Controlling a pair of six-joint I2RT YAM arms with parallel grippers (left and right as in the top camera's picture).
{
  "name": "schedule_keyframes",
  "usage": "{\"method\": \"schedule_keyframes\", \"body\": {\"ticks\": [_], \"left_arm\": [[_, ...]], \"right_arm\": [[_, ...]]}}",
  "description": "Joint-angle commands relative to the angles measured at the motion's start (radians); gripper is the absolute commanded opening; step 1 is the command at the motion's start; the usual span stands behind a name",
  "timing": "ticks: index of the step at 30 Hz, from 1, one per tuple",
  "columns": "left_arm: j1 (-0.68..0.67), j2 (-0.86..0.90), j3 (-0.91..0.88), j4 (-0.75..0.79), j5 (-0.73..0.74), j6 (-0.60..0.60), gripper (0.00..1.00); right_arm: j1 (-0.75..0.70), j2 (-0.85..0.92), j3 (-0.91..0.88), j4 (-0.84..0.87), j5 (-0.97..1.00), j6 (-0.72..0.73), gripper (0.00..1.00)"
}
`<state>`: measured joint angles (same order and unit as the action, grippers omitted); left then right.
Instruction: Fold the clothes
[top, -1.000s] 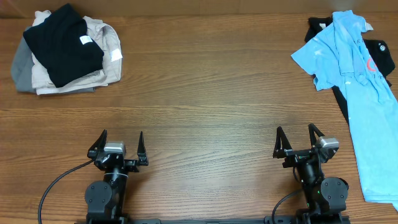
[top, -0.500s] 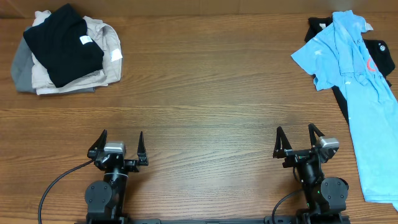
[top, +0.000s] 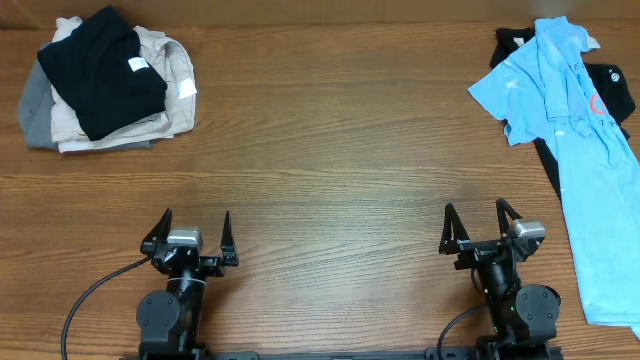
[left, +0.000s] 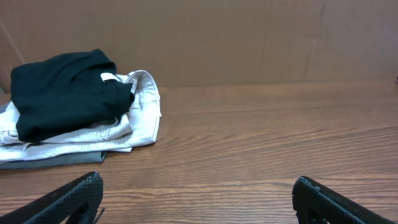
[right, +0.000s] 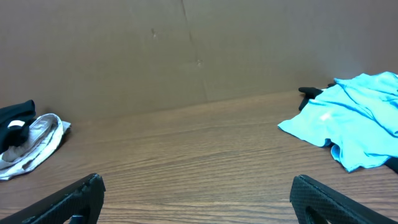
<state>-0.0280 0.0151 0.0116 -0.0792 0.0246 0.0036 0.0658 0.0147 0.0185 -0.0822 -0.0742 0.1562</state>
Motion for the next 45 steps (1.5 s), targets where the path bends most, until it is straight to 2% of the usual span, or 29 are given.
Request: {"method": "schedule_keyframes", "body": {"ticks": [1,19,28,32,37,41,45], "left_arm": [[0.006,-0.01,-0.007,0.002,-0.009,0.019,1.0],[0.006,-0.01,-0.007,0.002,-0.009,0.019,1.0],[0.006,-0.01,-0.007,0.002,-0.009,0.019,1.0],[0.006,-0.01,-0.007,0.002,-0.009,0.019,1.0],[0.006,-0.01,-0.007,0.002,-0.009,0.019,1.0],[0.006,-0.01,-0.007,0.002,-0.009,0.019,1.0],[0.006,-0.01,-0.007,0.002,-0.009,0.019,1.0]], "right_arm": [[-0.005,-0.011,-0.01,0.005,-0.002,-0.004,1.0],[-0.005,-0.012,-0.01,0.006,-0.008,0.002,1.0],[-0.003,-0.011,-0.01,0.058,-0.334,0.356,1.0],[-0.004,-0.012,-0.009,0.173,-0.422,0.357,1.0],[-0.005,-0.006,0.056,0.193,-0.408,0.33,1.0],[-0.005,0.058,0.173,0.169,-0.326,0.244,1.0],[-0.005,0.228,0.36,0.088,-0.191,0.116,1.0]]}}
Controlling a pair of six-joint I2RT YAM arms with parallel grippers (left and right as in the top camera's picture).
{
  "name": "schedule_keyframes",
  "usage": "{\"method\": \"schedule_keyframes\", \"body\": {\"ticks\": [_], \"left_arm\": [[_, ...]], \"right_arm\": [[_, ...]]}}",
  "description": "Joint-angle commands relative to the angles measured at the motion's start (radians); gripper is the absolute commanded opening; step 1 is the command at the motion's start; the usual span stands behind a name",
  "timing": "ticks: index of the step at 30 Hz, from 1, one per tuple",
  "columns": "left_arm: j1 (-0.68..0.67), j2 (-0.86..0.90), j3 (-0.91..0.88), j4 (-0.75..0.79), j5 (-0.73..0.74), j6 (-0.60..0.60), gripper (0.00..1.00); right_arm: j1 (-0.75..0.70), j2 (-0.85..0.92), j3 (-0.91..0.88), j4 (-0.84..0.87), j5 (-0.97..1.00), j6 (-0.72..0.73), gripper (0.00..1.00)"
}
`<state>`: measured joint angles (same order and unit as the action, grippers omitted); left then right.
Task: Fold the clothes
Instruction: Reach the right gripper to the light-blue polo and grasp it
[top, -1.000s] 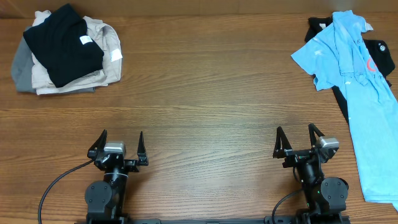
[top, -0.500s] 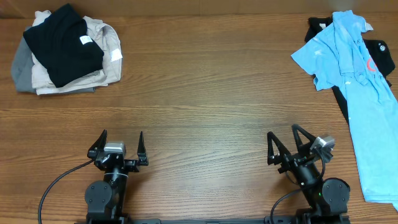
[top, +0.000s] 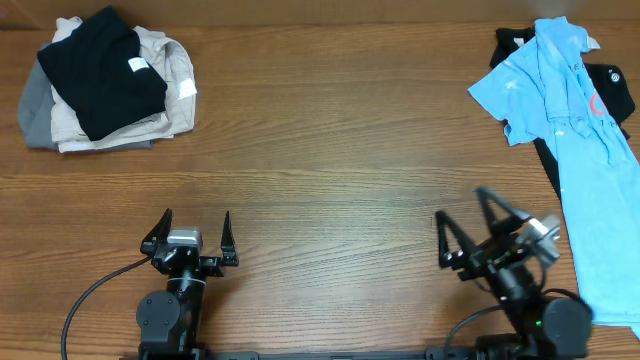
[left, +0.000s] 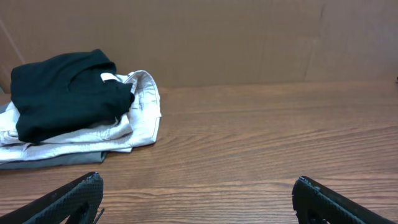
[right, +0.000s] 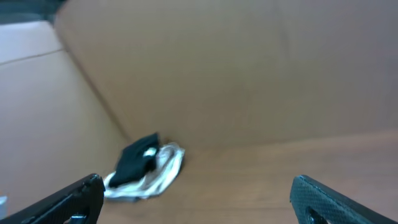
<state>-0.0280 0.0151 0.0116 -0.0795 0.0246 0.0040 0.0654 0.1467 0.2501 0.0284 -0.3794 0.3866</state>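
A light blue polo shirt (top: 575, 130) lies spread and unfolded at the table's right edge, over a black garment (top: 610, 90). A stack of folded clothes (top: 105, 80), black on beige on grey, sits at the far left; it also shows in the left wrist view (left: 74, 106) and, blurred, in the right wrist view (right: 144, 165). My left gripper (top: 189, 240) rests open near the front edge, nothing between its fingers. My right gripper (top: 470, 230) is open, raised and turned toward the left, empty.
A brown cardboard wall (left: 249, 37) stands behind the wooden table (top: 330, 150). The blue shirt hangs past the right front side near my right arm's base (top: 545, 320).
My right gripper has lifted off its rest pose and swung to face left; its view now holds the folded stack instead of the blue shirt. The left arm has not moved.
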Motion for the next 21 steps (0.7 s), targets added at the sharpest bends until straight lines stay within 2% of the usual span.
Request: {"method": "schedule_keyframes", "body": {"ticks": [1,4,8,9,14,17,21], "left_arm": [[0.006,-0.01,-0.007,0.002,-0.009,0.019,1.0],[0.006,-0.01,-0.007,0.002,-0.009,0.019,1.0],[0.006,-0.01,-0.007,0.002,-0.009,0.019,1.0],[0.006,-0.01,-0.007,0.002,-0.009,0.019,1.0],[0.006,-0.01,-0.007,0.002,-0.009,0.019,1.0],[0.006,-0.01,-0.007,0.002,-0.009,0.019,1.0],[0.006,-0.01,-0.007,0.002,-0.009,0.019,1.0]], "right_arm": [[-0.005,0.154,0.181,-0.045,0.15,-0.147,1.0],[-0.005,0.379,0.36,-0.122,0.248,-0.229,1.0],[-0.045,0.715,0.631,-0.275,0.364,-0.243,1.0],[-0.078,0.835,0.731,-0.339,0.379,-0.244,1.0],[-0.193,1.213,1.046,-0.561,0.379,-0.298,1.0],[-0.227,1.365,1.155,-0.65,0.379,-0.299,1.0],[-0.254,1.498,1.172,-0.658,0.379,-0.393,1.0]]}}
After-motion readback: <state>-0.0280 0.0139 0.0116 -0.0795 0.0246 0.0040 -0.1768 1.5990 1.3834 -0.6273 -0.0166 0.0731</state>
